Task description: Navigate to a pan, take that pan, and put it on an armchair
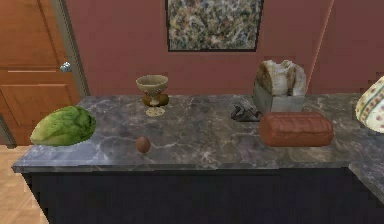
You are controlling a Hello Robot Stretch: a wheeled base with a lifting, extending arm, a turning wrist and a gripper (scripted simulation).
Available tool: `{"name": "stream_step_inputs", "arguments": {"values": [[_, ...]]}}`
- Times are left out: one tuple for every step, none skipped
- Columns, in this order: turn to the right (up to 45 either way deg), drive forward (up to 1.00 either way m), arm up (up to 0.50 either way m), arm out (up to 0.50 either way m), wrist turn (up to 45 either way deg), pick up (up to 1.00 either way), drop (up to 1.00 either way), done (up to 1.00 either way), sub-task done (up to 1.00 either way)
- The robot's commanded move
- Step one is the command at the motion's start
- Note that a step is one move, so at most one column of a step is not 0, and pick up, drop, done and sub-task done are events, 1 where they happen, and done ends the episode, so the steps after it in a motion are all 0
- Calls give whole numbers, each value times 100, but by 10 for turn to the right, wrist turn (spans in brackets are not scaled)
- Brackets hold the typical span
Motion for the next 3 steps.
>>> {"name": "stream_step_inputs", "arguments": {"values": [[0, 0, 10, 0, 0, 0, 0, 0, 0], [0, 0, 2, 0, 0, 0, 0, 0, 0], [0, 0, 0, 0, -450, 0, 0, 0, 0]]}}
